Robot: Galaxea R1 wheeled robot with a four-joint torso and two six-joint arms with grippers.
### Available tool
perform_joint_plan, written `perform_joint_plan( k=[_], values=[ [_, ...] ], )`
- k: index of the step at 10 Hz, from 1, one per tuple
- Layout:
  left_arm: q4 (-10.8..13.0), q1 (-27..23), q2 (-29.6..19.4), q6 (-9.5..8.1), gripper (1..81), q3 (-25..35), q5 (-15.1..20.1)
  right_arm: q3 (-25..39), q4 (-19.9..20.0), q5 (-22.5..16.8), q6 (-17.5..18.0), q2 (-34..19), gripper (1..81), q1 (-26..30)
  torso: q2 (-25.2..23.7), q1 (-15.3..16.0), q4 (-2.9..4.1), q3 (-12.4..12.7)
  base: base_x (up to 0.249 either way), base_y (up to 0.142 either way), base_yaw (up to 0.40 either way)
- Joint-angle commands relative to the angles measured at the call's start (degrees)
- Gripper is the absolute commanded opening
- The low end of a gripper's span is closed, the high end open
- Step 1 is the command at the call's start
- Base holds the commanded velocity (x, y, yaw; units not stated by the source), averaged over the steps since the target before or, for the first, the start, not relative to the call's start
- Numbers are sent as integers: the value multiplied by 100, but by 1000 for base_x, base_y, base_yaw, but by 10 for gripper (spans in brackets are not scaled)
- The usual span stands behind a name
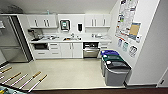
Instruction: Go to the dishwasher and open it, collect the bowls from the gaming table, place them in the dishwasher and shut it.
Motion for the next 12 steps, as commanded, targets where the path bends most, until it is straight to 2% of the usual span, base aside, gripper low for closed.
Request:
perform_joint_plan(
  k=[1,3,4,5,7,12],
  values=[
    [32,-235,-40,34,10,-25,260,38,-82,-346,-16,-57,10,226,0,0,0,359,195,0,0],
    [32,-243,-40,34,10,-25,251,38,-117,-346,-16,-66,10,217,0,2,2,574,195,0,0],
    [32,-235,-40,34,10,-16,260,38,-117,-346,-7,-57,10,217,0,5,2,289,195,0,0],
    [32,-243,-40,34,10,-25,260,38,-117,-346,-16,-57,10,217,0,2,2,411,194,0,0],
    [32,-235,-40,34,10,-25,260,29,-108,-346,-7,-57,10,217,-5,-1,0,501,195,0,0],
    [23,-243,-40,34,10,-25,251,11,-117,-346,-7,-57,10,208,-7,-1,0,494,195,0,0]
  ],
)
